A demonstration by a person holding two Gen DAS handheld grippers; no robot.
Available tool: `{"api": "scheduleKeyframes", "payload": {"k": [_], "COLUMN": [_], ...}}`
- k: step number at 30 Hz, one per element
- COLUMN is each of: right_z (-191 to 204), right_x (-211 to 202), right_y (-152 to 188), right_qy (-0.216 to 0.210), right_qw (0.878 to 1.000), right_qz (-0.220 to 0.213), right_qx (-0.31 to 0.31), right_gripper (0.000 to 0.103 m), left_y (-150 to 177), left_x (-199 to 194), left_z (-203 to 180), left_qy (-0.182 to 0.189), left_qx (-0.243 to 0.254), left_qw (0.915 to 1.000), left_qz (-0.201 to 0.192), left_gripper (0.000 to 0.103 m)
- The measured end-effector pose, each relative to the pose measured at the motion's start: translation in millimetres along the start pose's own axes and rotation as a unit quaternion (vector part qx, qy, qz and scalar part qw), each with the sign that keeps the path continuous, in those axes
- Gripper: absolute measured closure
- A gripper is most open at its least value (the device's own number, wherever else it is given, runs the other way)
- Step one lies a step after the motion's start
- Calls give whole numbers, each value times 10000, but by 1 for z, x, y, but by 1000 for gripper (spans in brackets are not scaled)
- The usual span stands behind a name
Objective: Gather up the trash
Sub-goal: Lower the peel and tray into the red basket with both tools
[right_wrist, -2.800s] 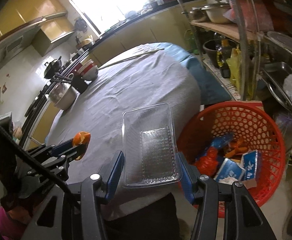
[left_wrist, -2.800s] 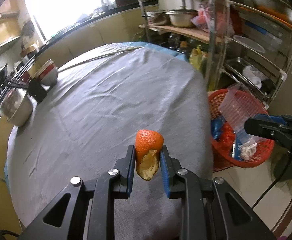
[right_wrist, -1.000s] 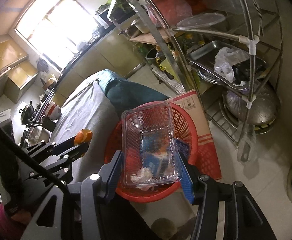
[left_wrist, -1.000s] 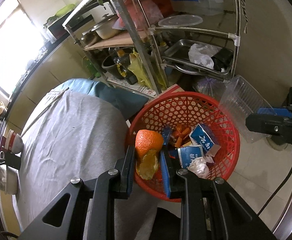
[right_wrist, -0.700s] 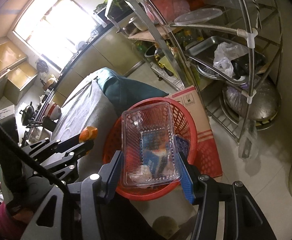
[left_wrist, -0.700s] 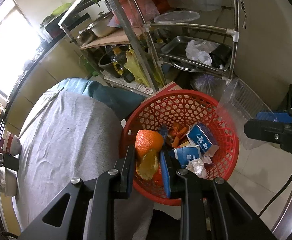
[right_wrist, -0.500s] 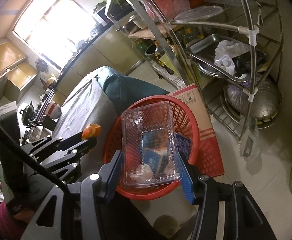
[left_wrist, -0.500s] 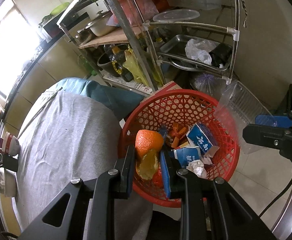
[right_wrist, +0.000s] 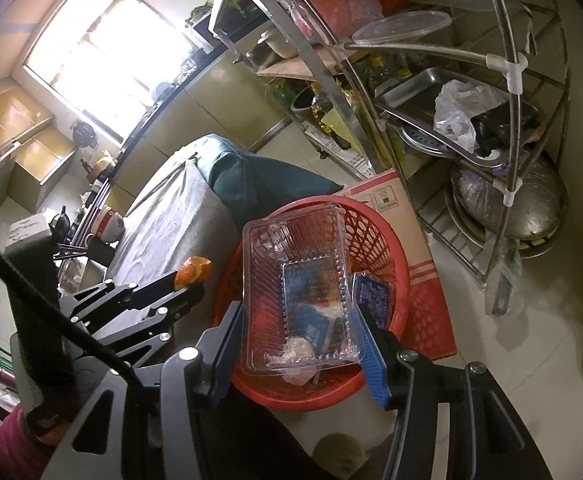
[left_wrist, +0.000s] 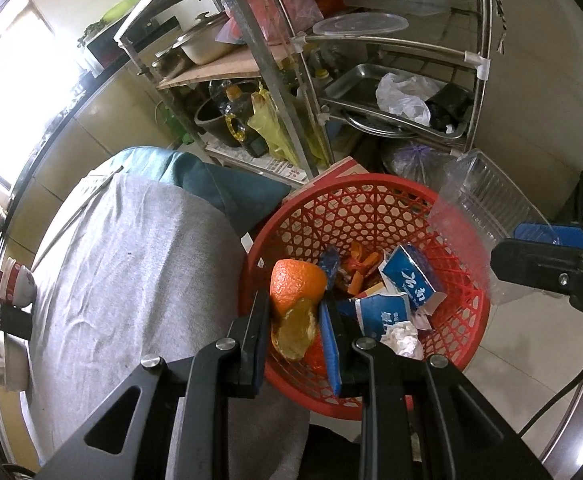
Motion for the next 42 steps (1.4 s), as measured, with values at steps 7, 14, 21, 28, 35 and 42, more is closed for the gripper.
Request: {"api": "scheduleKeyframes", "payload": {"k": [7, 14, 21, 28, 35, 42], "right_z": [4, 6, 7, 7, 7, 8], "right_x": [6, 14, 19, 24, 30, 33], "right_y": [1, -1, -1, -2, -2, -4], "right_qy": [-2, 4, 54, 84, 45, -47], "right_qw": [10000, 10000, 9999, 9999, 9996, 9991], "right_qz": [39, 85, 128, 139, 208, 229], "right_qx": [-5, 14, 30, 54, 194, 355], "right_gripper": [46, 45, 45, 45, 43, 43], "left_y": [0, 4, 4, 2, 2, -1], "left_x": [8, 16, 21, 21, 17, 9], "left_z": [5, 9, 10, 11, 11, 20], "left_qy": [17, 39, 79, 174, 193, 170], "left_qx": [-65, -128, -191, -238, -248, -346], "left_qw": [10000, 9998, 9996, 9995, 9994, 9993], "left_qz": [52, 142, 181, 126, 109, -31], "left_gripper": [77, 77, 75, 75, 71, 51]}}
Point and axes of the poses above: each gripper's, at about its wrist camera, not at the fingertips, and x roughly the way its jaws point, z to its left, y to its underside, the point moved 7 cm from there along x, roughly the way its jaws point, and after that the axes turned 11 degrees about -z, right-handed, at the moved point
